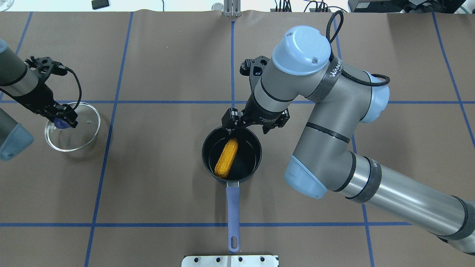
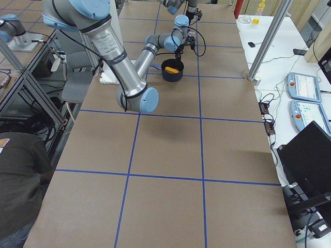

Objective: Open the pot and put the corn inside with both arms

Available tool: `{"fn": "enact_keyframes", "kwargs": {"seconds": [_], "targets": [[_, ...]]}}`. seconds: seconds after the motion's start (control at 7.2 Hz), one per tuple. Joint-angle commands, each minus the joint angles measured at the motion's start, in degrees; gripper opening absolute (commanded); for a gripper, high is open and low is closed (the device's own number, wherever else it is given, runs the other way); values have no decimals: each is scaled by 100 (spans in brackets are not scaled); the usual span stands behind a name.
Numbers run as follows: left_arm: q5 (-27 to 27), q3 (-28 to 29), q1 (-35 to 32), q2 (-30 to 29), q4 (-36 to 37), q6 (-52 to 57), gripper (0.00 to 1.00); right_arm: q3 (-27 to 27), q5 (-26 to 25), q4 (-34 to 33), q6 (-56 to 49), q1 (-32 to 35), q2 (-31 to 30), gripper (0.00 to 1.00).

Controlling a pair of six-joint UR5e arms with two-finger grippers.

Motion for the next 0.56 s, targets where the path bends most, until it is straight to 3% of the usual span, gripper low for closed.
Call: {"fn": "enact_keyframes", "kwargs": {"seconds": [0.0, 0.28, 0.42], "targets": [[8, -147, -99, 69, 5, 12, 100, 8, -14, -9, -215, 229, 14, 100], [17, -480, -974, 611, 14, 109, 99, -19, 125, -17, -251, 676, -100, 100], [17, -447, -1545, 858, 66, 771, 99, 42, 100, 35, -1034, 853, -292, 100]]}}
